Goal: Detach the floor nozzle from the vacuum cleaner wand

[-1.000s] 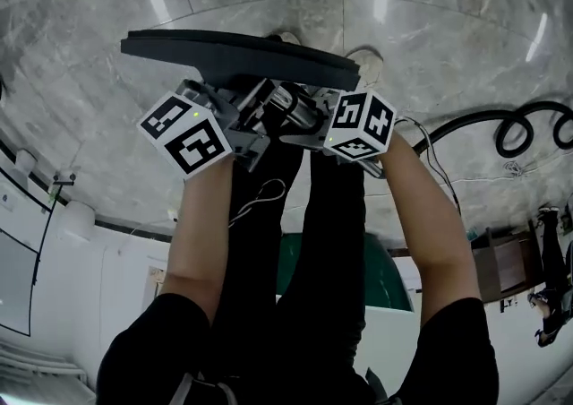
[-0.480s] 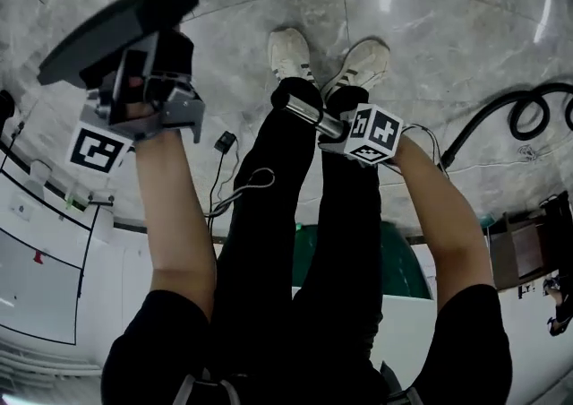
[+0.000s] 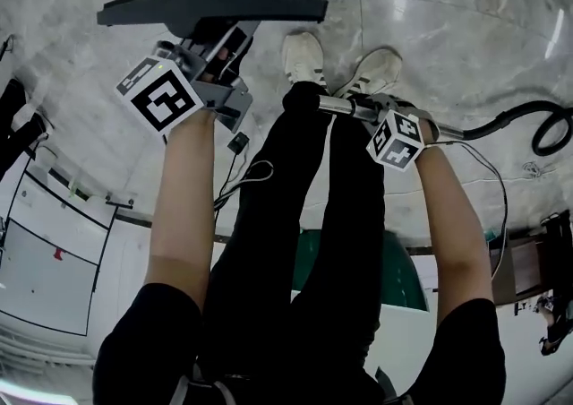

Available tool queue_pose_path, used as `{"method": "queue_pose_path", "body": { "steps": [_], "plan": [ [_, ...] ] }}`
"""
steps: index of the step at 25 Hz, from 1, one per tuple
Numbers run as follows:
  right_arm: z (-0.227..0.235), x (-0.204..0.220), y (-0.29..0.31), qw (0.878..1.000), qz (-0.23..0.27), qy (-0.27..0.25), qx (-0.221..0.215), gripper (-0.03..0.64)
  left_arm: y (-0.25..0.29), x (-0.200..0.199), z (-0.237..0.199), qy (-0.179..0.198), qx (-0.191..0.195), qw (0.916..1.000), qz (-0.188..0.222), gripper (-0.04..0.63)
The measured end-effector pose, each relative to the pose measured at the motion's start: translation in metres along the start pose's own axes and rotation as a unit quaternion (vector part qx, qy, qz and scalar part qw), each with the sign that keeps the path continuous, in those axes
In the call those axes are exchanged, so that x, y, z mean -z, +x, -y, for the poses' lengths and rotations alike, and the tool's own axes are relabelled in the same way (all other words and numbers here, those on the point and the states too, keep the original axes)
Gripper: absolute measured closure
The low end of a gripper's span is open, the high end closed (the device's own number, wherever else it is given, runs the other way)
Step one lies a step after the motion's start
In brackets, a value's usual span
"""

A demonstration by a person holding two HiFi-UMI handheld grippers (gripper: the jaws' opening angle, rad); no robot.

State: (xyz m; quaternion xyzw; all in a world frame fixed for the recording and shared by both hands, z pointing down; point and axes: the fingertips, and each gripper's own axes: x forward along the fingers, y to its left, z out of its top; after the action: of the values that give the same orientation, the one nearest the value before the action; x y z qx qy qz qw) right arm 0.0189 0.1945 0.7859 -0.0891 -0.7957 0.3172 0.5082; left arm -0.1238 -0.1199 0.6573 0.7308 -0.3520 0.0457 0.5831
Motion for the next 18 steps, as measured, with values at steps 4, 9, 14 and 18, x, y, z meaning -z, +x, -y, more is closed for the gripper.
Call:
{"method": "queue_pose_path", "body": {
  "steps": [4,9,14,18],
  "plan": [
    [0.024,-0.037,-0.008,0.998,0.030,0.033,0.036,0.563,0.004,0.005,0.002,-0.012,0.002,0.9998,-0.016,0.486],
    [0.046,-0.069,-0.024,0.995,0.051,0.030,0.086,0.563,-0.001,-0.003,-0.001,-0.060,-0.003,0.9981,0.014,0.486],
    [0.059,-0.089,-0.044,0.990,0.072,0.024,0.121,0.563,-0.001,-0.003,-0.001,-0.069,-0.006,0.9973,0.025,0.486],
    [0.067,-0.091,-0.050,0.989,0.076,0.031,0.127,0.563,0.002,-0.001,0.002,-0.092,0.012,0.9950,0.038,0.486]
  ]
}}
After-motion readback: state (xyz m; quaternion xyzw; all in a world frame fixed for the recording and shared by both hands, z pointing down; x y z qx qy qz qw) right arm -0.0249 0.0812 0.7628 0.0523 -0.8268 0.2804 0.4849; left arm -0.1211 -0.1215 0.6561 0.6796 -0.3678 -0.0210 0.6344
